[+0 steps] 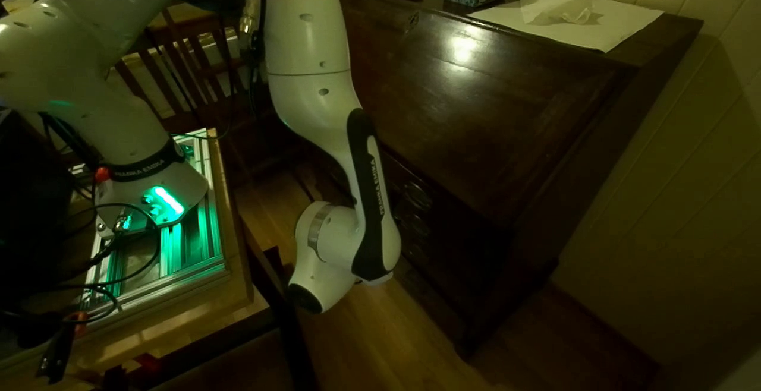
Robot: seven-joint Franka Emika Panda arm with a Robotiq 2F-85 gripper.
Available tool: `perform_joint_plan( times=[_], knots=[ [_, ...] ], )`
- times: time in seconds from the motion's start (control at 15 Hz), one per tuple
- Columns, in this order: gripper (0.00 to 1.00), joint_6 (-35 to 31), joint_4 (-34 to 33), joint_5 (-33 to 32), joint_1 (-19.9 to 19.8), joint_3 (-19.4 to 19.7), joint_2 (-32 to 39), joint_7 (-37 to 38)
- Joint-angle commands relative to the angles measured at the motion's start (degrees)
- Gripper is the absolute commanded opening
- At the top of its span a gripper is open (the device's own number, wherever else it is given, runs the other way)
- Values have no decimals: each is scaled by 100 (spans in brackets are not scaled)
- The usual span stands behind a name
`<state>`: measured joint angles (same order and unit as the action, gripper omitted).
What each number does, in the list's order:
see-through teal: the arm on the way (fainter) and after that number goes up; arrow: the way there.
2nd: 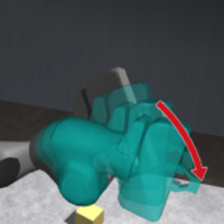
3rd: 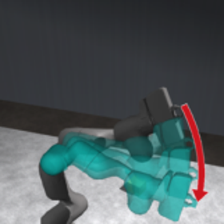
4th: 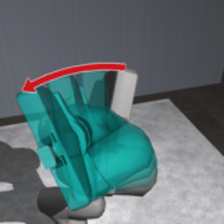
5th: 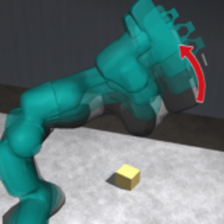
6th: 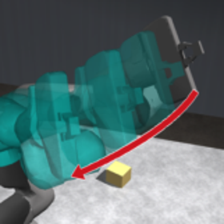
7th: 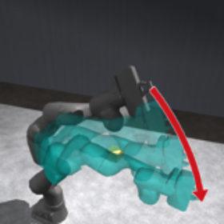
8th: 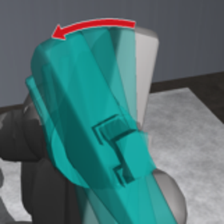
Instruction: Open the topmost drawer on the right fully
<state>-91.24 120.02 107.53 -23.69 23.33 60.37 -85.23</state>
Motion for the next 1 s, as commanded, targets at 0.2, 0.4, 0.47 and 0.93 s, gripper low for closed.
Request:
perform_joint_plan(
  times=[0.2, 0.4, 0.47, 0.93],
  knots=[
    [74, 165, -615, 169, -136, -190, 364, 143],
    [60, 139, -796, 207, -149, -243, 458, 199],
    [49, 145, -845, 225, -159, -258, 488, 209],
    [36, 244, -1166, 260, -251, -300, 760, 182]
  ],
)
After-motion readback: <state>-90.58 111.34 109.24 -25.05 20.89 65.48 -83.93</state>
